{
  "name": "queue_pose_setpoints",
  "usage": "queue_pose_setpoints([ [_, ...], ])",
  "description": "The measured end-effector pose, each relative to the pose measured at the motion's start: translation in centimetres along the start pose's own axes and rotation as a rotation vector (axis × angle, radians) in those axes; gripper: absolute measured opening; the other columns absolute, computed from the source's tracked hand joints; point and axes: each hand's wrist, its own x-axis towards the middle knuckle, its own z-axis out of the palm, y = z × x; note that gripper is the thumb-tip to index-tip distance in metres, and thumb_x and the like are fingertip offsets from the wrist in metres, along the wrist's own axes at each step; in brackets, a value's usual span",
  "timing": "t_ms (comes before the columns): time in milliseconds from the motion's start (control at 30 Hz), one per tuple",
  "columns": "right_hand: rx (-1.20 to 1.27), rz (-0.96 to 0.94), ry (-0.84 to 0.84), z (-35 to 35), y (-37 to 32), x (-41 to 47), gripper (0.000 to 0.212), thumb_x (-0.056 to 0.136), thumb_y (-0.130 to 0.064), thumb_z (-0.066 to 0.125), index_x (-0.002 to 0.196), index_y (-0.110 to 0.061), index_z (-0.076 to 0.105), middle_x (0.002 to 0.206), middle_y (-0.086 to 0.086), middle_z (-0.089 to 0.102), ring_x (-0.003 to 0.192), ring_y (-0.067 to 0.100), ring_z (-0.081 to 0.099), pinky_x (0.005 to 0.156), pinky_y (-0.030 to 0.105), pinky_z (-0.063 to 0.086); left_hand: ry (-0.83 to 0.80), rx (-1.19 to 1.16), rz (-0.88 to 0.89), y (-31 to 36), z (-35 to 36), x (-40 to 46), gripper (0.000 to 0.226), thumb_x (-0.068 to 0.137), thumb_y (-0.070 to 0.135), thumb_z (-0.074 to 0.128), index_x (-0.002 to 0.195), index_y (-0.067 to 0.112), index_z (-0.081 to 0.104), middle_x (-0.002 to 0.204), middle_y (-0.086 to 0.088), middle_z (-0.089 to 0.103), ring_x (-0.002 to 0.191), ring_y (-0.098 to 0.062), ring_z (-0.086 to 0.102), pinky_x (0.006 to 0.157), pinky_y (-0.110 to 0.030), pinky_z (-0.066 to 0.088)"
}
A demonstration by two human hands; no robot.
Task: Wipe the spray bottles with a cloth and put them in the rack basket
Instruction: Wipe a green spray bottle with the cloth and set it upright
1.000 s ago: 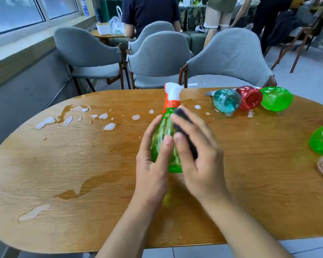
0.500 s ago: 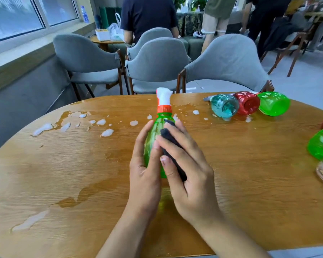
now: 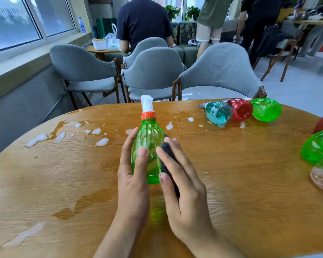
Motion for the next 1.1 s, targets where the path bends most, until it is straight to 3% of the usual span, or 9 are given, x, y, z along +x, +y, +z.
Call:
queue_pose_setpoints([
  [67,-0.001,-0.047,-0.003,-0.6,0.3,1.4,0.039,0.108,-0.018,0.051,0.146,-0.010,0.059,0.161,0.004,0.047,0.154,0.021,0.039,0.123,0.039,0.038,-0.064,0.025,0.038,0.1,0.6,-0.6,0.046,0.100,0.043,0.064,0.145,0.035,0.060,0.145,0.007,0.067,0.135,-0.016,0.063,0.114,-0.045,0.051],
  [167,0.125,0.159,0.076,-1.7,1.5,3.6,0.036,0.110,-0.022,0.050,0.142,-0.014,0.064,0.150,-0.003,0.059,0.143,0.010,0.051,0.118,0.031,0.042,-0.123,0.107,0.055,-0.1,1.2,-1.4,0.048,0.097,0.047,0.064,0.145,0.038,0.060,0.146,0.013,0.065,0.135,-0.009,0.062,0.107,-0.026,0.052],
  [300,0.369,0.470,0.100,-1.2,2.4,3.4,0.038,0.108,-0.036,0.045,0.139,-0.026,0.064,0.137,-0.015,0.068,0.133,0.006,0.059,0.113,0.039,0.049,-0.087,0.078,0.005,-0.2,1.0,-1.3,0.049,0.094,0.053,0.063,0.142,0.045,0.061,0.148,0.006,0.063,0.136,-0.019,0.062,0.113,-0.051,0.051],
  [433,0.165,0.295,0.030,0.6,0.1,-0.1,0.041,0.110,-0.027,0.050,0.151,-0.024,0.055,0.159,-0.014,0.049,0.149,0.007,0.042,0.121,0.033,0.039,0.085,-0.003,-0.043,-0.5,-0.2,0.1,0.051,0.093,0.058,0.065,0.143,0.045,0.060,0.150,-0.004,0.062,0.141,-0.032,0.057,0.118,-0.067,0.041],
  [500,0.047,0.084,-0.033,1.0,-0.6,-0.7,0.042,0.109,-0.020,0.053,0.151,-0.017,0.055,0.165,-0.005,0.042,0.156,0.018,0.033,0.124,0.039,0.035,0.094,-0.039,-0.070,-0.6,-0.5,0.2,0.048,0.097,0.055,0.065,0.143,0.045,0.061,0.150,-0.007,0.063,0.140,-0.034,0.058,0.119,-0.066,0.040],
  [600,-0.004,-0.092,-0.050,0.4,-0.7,0.8,0.039,0.106,-0.013,0.055,0.145,-0.010,0.060,0.162,0.004,0.047,0.157,0.026,0.032,0.126,0.048,0.033,-0.036,-0.035,-0.048,-0.2,0.4,-0.7,0.036,0.110,0.029,0.058,0.146,0.035,0.059,0.144,0.003,0.068,0.135,-0.024,0.065,0.118,-0.057,0.045],
  [833,0.253,0.267,0.079,-1.7,1.4,4.1,0.035,0.110,-0.023,0.048,0.140,-0.018,0.065,0.146,-0.007,0.062,0.141,0.007,0.052,0.115,0.024,0.042,-0.108,-0.015,-0.045,-0.2,1.3,-1.5,0.050,0.096,0.050,0.063,0.145,0.038,0.060,0.150,0.000,0.063,0.137,-0.025,0.061,0.115,-0.061,0.047],
  [967,0.596,0.578,0.054,-0.8,2.4,2.9,0.035,0.109,-0.035,0.043,0.130,-0.029,0.071,0.132,-0.003,0.072,0.128,0.017,0.065,0.112,0.053,0.049,-0.062,-0.103,-0.044,0.1,1.2,-1.4,0.047,0.093,0.049,0.063,0.139,0.043,0.064,0.143,0.013,0.067,0.133,-0.018,0.064,0.107,-0.044,0.054],
  [1100,0.646,0.660,0.135,-0.5,1.6,1.4,0.031,0.110,-0.036,0.047,0.130,-0.035,0.071,0.136,-0.007,0.070,0.133,0.017,0.062,0.115,0.057,0.045,-0.020,0.000,0.021,0.0,1.3,-0.9,0.039,0.105,0.047,0.050,0.139,0.030,0.062,0.129,0.034,0.068,0.124,0.010,0.061,0.097,-0.015,0.051],
])
